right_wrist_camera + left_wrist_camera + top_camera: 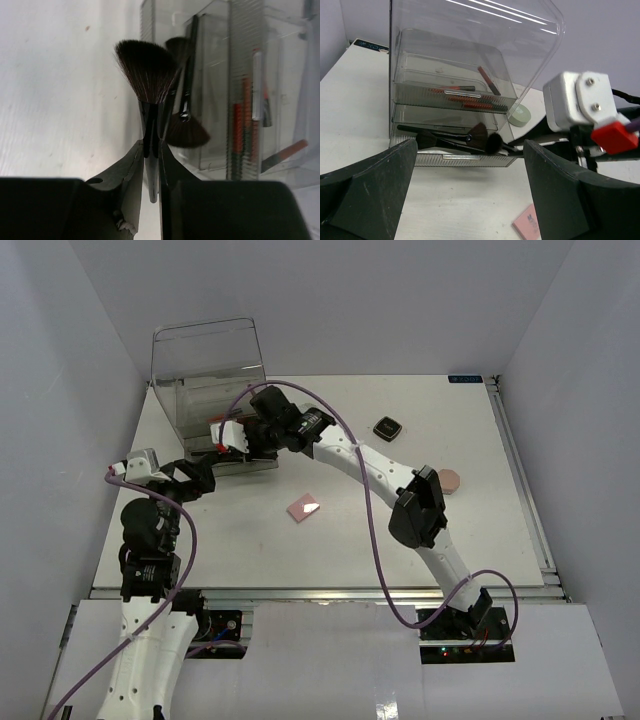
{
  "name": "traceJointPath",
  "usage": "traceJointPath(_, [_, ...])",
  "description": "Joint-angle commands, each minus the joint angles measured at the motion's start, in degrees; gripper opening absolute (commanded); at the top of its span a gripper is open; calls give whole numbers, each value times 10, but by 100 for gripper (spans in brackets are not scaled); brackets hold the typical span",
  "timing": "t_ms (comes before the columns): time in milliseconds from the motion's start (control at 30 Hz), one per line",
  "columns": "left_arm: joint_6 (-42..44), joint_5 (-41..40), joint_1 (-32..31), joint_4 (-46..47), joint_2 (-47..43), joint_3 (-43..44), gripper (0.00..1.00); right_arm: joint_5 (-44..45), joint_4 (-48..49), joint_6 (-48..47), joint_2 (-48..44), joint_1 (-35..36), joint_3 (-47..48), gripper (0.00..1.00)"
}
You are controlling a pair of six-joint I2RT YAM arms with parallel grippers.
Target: Organize the makeup
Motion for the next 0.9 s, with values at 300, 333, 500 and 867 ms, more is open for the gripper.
traceJointPath(300, [8, -2, 4, 5, -7, -6, 98, 95, 286, 106, 81, -3, 4, 44])
traceJointPath(333, [8, 6, 4, 7, -6, -6, 98, 105, 290, 110, 80, -4, -6, 51])
traceJointPath(500, [3, 59, 5, 20, 7, -9, 93, 93, 289, 153, 33, -16, -46, 72])
traceJointPath(867, [-136, 187, 5, 57, 163, -12, 35, -384, 247, 293, -312, -149, -380, 41])
